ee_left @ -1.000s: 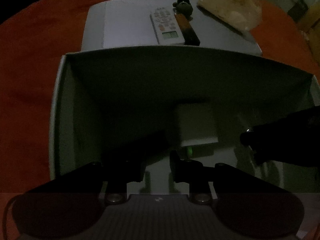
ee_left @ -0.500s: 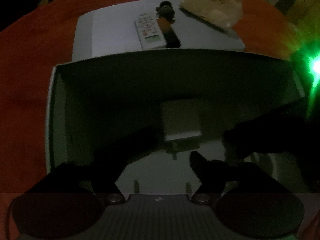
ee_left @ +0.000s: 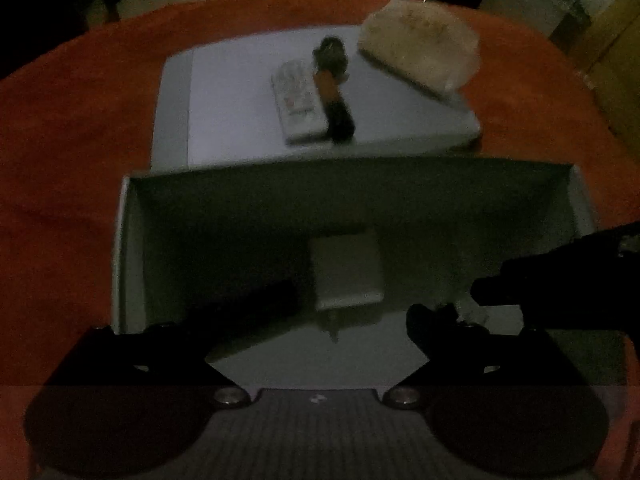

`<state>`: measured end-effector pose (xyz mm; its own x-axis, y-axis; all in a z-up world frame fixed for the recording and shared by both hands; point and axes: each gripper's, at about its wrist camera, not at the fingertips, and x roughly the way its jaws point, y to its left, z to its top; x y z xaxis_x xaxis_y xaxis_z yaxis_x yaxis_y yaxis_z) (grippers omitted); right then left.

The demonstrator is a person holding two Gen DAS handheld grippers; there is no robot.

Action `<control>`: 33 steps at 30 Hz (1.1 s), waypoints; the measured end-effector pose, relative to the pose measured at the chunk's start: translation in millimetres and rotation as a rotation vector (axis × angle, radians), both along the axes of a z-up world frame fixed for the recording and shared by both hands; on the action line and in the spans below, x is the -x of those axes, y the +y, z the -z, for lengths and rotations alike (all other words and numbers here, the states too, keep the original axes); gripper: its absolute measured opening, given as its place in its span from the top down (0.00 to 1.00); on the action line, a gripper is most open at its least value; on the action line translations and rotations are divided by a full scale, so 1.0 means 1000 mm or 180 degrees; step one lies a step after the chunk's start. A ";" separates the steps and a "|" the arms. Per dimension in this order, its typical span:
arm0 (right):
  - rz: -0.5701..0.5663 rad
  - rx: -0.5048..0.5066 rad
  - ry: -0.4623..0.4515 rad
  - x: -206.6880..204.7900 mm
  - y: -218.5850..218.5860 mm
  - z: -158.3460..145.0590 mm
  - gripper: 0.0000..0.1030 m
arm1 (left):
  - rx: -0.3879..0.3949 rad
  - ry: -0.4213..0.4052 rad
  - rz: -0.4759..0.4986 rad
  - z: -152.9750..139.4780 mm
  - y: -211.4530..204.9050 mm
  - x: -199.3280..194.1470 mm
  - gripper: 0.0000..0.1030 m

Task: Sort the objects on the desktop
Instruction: 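Raise both open tools out of the box back toward the tray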

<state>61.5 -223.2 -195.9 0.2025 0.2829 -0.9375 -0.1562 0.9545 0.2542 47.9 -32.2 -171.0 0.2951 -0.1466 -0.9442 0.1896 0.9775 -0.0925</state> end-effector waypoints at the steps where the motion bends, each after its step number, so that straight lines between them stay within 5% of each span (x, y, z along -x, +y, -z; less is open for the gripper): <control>1: 0.0018 -0.0006 -0.0037 -0.001 -0.002 -0.006 0.64 | 0.0025 -0.0026 -0.0011 -0.005 0.000 -0.001 0.05; 17: 0.0238 -0.0076 -0.0530 -0.057 -0.037 -0.078 0.64 | 0.0182 -0.0412 -0.0129 -0.055 0.001 -0.063 0.04; 33: -0.0030 -0.0158 -0.0358 -0.140 0.003 -0.041 0.64 | 0.0270 -0.0206 -0.0520 -0.010 0.024 -0.159 0.05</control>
<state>201.5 -219.8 -154.5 0.3027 0.3308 -0.8938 -0.1952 0.9395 0.2816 207.1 -7.9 -161.1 0.3811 -0.1700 -0.9088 0.0374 0.9850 -0.1685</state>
